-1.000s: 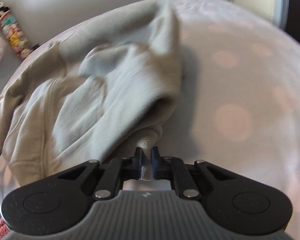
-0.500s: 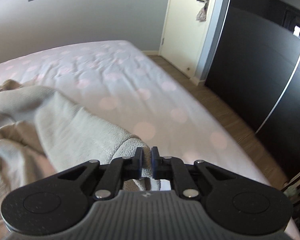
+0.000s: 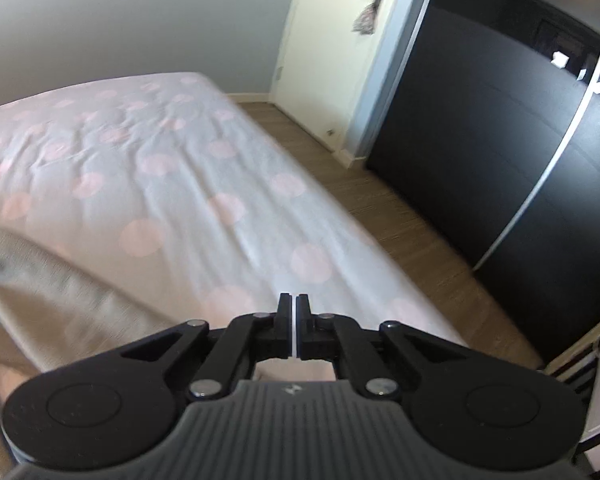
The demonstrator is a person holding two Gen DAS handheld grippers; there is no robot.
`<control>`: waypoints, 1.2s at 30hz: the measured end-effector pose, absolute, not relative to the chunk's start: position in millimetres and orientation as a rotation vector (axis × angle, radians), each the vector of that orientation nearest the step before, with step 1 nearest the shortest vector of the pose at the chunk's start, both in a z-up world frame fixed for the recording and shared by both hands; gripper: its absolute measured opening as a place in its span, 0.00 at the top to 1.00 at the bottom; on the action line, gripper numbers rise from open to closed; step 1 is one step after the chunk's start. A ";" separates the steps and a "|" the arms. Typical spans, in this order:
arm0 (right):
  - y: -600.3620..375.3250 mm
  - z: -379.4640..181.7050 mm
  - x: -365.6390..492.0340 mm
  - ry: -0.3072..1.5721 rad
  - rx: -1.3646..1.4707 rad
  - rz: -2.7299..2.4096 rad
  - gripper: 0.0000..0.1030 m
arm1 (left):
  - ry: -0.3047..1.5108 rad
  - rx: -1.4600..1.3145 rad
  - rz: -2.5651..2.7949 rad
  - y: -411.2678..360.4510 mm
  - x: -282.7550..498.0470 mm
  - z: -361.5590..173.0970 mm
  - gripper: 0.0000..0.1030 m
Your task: Fold clothes
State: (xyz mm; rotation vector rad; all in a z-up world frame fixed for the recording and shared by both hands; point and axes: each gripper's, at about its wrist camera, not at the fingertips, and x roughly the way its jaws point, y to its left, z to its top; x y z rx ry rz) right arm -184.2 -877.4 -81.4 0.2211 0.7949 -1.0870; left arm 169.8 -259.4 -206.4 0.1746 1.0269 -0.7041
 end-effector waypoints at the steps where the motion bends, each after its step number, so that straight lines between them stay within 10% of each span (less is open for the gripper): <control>1: -870.6 -86.4 -185.5 0.795 0.226 -1.053 0.95 | 1.047 0.176 -0.705 -259.4 171.7 -207.2 0.44; 6: -822.0 -119.6 -185.9 0.807 0.292 -0.826 0.94 | 1.120 0.195 -0.695 -261.1 178.8 -219.3 0.43; 10: -770.4 -145.8 -175.5 0.832 0.351 -0.610 0.54 | 1.145 0.131 -0.751 -263.2 180.7 -232.8 0.43; 22: -701.3 -223.1 -137.3 0.874 0.522 -0.371 0.41 | 1.136 0.084 -0.747 -276.0 184.9 -255.6 0.27; 24: -702.8 -232.8 -134.2 0.881 0.559 -0.376 0.41 | 1.113 0.093 -0.750 -279.8 182.8 -254.3 0.28; 27: -700.3 -233.4 -132.8 0.879 0.603 -0.374 0.59 | 1.104 0.049 -0.813 -281.2 180.5 -250.2 0.65; 30: -692.6 -217.0 -135.3 0.870 0.607 -0.337 0.79 | 1.070 0.051 -0.828 -280.1 177.4 -236.5 0.78; 36: -668.4 -135.5 -143.1 0.738 0.678 -0.223 0.83 | 0.987 -0.047 -0.878 -261.0 188.5 -173.4 0.86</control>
